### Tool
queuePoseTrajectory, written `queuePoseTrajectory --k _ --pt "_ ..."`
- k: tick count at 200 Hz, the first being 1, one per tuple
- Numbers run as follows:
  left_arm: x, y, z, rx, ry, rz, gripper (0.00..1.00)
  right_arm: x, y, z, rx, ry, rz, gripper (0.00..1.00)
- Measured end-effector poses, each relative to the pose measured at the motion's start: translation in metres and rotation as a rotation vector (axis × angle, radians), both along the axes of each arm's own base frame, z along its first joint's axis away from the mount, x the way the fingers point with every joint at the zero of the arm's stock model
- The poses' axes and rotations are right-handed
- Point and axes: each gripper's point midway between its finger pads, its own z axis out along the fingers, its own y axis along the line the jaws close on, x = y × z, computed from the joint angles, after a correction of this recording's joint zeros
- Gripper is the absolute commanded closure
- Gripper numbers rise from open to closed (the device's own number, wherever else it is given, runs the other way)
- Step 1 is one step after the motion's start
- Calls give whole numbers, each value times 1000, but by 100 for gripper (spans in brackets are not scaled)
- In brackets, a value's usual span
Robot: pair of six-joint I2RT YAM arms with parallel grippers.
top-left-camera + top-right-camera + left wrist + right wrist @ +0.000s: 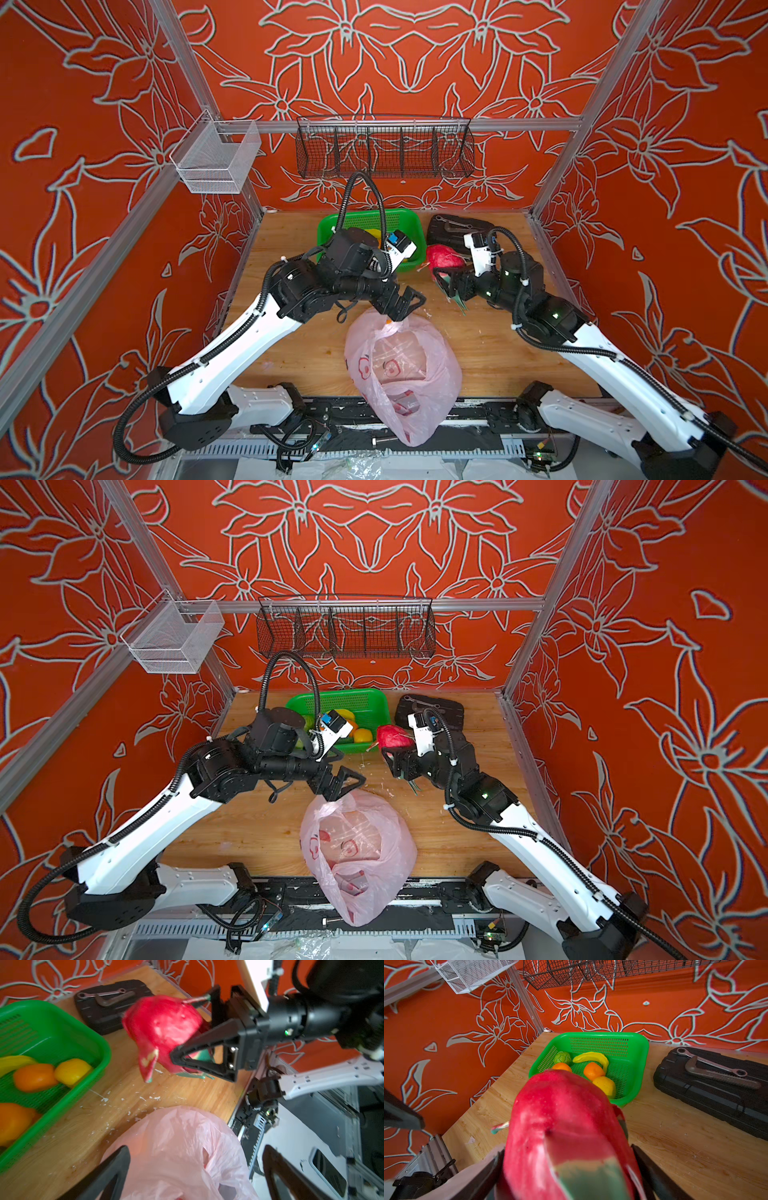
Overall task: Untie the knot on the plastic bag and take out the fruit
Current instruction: 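Carry the dragon fruit toward the basket with the right while the left releases the bag, then lower the dragon fruit into the green basket with the right gripper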
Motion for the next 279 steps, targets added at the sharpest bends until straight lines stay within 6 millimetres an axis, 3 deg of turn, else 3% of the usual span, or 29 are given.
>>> queuePoseTrajectory --k 39,71,106,172,216,279 --pt "46 24 32 -41 -10 279 2 29 10 9 -22 42 -43 50" --pt "58 37 30 -68 8 382 2 73 25 2 -53 98 -86 51" --pt "65 43 12 -48 43 427 2 133 33 -31 -63 218 -179 51" --pt "65 46 10 -34 41 399 3 229 45 -91 59 426 -340 52" --pt "62 43 9 -25 35 361 2 276 65 -120 162 501 -370 52" --pt "60 41 9 -20 32 339 2 324 94 -165 247 550 -379 49"
